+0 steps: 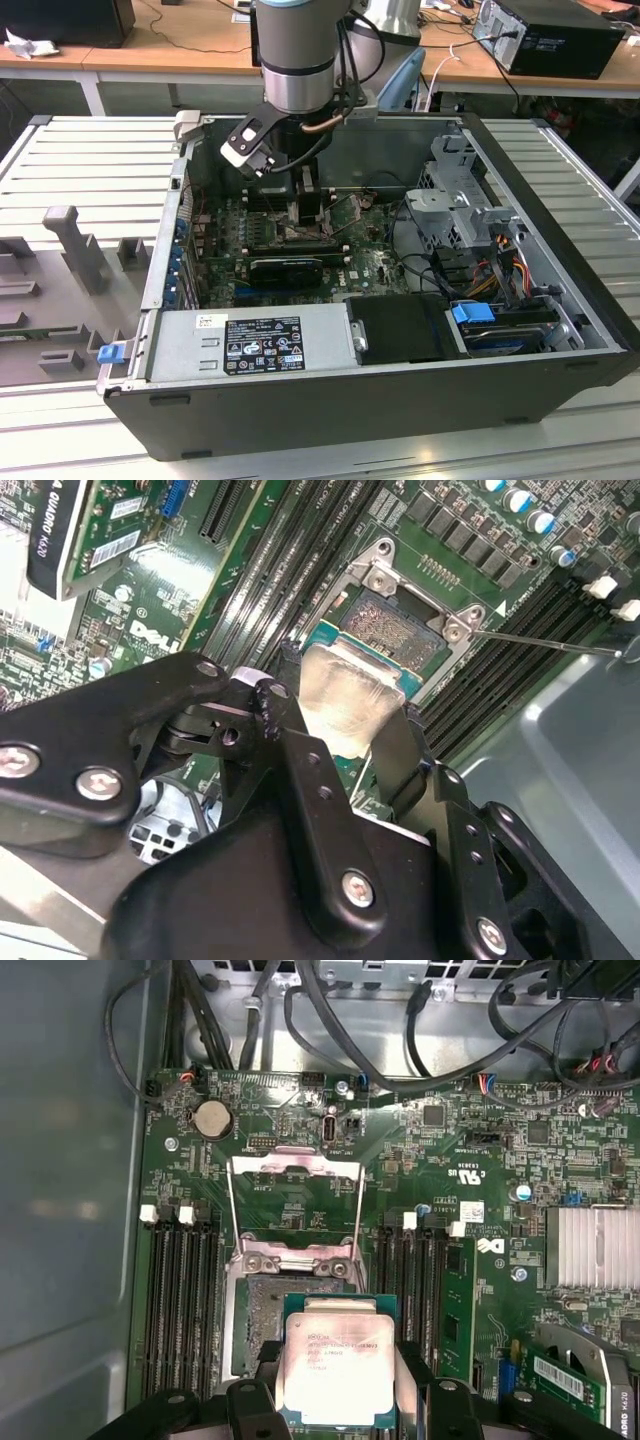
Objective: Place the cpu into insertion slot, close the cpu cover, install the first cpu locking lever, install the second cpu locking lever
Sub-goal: 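Place the cpu into insertion slot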
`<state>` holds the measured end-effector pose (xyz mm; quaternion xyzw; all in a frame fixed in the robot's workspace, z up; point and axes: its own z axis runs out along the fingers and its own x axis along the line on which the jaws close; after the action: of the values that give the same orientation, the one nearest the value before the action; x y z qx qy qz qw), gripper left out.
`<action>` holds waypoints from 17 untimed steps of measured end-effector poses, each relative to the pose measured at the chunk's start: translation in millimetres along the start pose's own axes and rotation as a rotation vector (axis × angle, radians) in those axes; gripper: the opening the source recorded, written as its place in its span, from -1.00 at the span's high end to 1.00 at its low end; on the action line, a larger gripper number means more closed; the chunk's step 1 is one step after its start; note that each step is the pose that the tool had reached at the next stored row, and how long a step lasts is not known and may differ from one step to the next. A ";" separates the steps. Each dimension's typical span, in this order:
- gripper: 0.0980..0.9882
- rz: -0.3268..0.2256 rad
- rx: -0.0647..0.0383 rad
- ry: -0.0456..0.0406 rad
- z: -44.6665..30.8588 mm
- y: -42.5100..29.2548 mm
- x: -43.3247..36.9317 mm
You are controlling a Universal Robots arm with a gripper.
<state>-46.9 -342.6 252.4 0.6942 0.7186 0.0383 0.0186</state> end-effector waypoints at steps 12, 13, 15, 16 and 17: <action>0.03 0.000 0.000 0.0001 7.9 -0.6 2.3; 0.03 0.000 0.000 0.0002 10.6 -0.7 5.1; 0.03 0.000 0.000 0.0003 15.2 -0.9 8.6; 0.03 0.000 0.000 0.0002 16.6 -1.0 9.9; 0.03 0.002 0.000 0.0002 19.5 -1.2 11.7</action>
<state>-46.9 -330.4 233.2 0.6948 0.7180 0.0383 0.0184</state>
